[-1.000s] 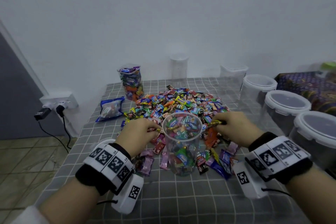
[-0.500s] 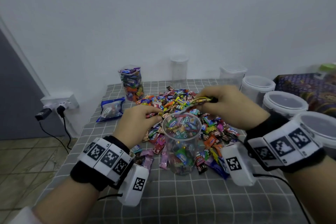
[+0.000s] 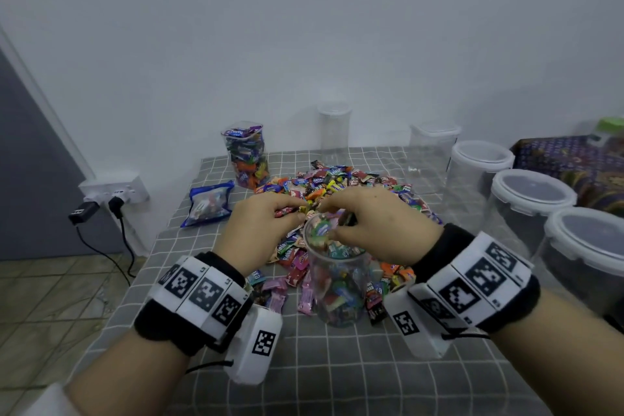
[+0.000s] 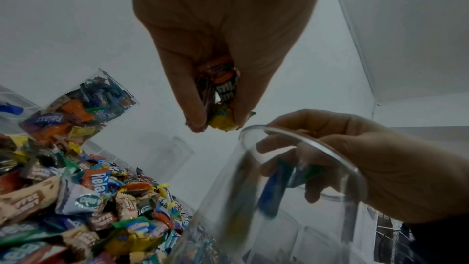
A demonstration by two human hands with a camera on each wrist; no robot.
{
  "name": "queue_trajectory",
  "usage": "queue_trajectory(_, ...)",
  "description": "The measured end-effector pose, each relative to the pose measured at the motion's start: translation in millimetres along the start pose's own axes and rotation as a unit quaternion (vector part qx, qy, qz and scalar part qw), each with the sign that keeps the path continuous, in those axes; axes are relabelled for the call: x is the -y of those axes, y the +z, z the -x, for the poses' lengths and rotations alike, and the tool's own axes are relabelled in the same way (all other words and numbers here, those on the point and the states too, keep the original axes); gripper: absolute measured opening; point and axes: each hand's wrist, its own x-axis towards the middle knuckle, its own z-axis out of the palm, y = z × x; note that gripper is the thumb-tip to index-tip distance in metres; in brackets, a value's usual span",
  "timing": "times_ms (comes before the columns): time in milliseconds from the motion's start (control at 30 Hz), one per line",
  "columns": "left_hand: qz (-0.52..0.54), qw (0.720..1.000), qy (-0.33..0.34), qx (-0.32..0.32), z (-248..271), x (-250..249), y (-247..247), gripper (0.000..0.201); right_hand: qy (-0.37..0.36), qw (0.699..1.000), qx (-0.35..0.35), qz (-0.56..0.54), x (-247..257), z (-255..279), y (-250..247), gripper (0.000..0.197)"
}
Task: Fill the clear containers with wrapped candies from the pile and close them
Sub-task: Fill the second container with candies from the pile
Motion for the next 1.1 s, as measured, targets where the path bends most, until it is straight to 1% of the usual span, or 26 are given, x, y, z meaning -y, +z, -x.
queue_trajectory(133,0.024,1.000,-0.003,0.002,-1,-1,1,0.019,0.011,0.998,-0.046,-0.050,-4,5,5,0.040)
queue_trajectory(167,0.031,0.999,-0.005,0.004,-1,-1,2,0.018,0.013,0.995,-0.073,-0.068,-4,7,7,0.040)
queue_trajectory(233,0.043,0.999,-0.007,0.010,-1,-2,3,0.017,0.014,0.981,-0.151,-0.125,-6,13,12,0.040)
queue_trajectory(267,0.047,0.999,-0.007,0.012,-2,-3,4,0.017,0.016,0.969,-0.185,-0.160,-7,16,16,0.043)
queue_trajectory(300,0.051,0.999,-0.004,0.013,-2,-4,3,0.017,0.024,0.959,-0.205,-0.196,-10,19,20,0.049)
queue_trajectory(367,0.060,0.998,0.010,0.010,-2,-7,3,0.022,0.056,0.937,-0.200,-0.279,-17,26,30,0.067)
queue_trajectory(433,0.075,0.997,0.022,0.011,-2,-11,1,0.026,0.089,0.916,-0.164,-0.354,-25,31,42,0.086)
queue_trajectory(500,0.084,0.996,0.036,0.020,-3,-16,0,0.026,0.098,0.899,-0.116,-0.410,-30,36,50,0.100)
queue_trajectory(567,0.084,0.994,0.048,0.042,-4,-21,0,0.025,0.091,0.881,-0.079,-0.458,-31,38,55,0.109)
queue_trajectory(633,0.069,0.992,0.058,0.084,-5,-26,2,0.020,0.084,0.869,-0.063,-0.483,-31,38,57,0.106)
queue_trajectory(667,0.047,0.991,0.065,0.107,-6,-29,3,0.019,0.087,0.870,-0.060,-0.481,-32,37,59,0.106)
queue_trajectory(733,-0.018,0.986,0.090,0.138,-7,-35,4,0.019,0.099,0.883,-0.064,-0.454,-34,36,62,0.110)
queue_trajectory(767,-0.055,0.982,0.106,0.148,-8,-38,3,0.019,0.104,0.889,-0.065,-0.441,-33,35,63,0.108)
queue_trajectory(800,-0.092,0.976,0.118,0.159,-9,-41,3,0.019,0.104,0.893,-0.065,-0.434,-33,35,62,0.100)
queue_trajectory(867,-0.152,0.963,0.132,0.179,-11,-46,3,0.019,0.102,0.893,-0.067,-0.434,-32,36,60,0.078)
queue_trajectory(900,-0.176,0.957,0.139,0.186,-12,-48,4,0.019,0.096,0.890,-0.068,-0.440,-32,36,60,0.070)
queue_trajectory(933,-0.196,0.951,0.146,0.190,-12,-50,6,0.018,0.087,0.889,-0.071,-0.444,-33,36,61,0.068)
queue_trajectory(1000,-0.218,0.944,0.154,0.196,-12,-51,10,0.017,0.079,0.891,-0.081,-0.439,-34,36,62,0.069)
queue_trajectory(1100,-0.212,0.948,0.147,0.188,-11,-50,16,0.017,0.078,0.892,-0.088,-0.437,-35,36,64,0.068)
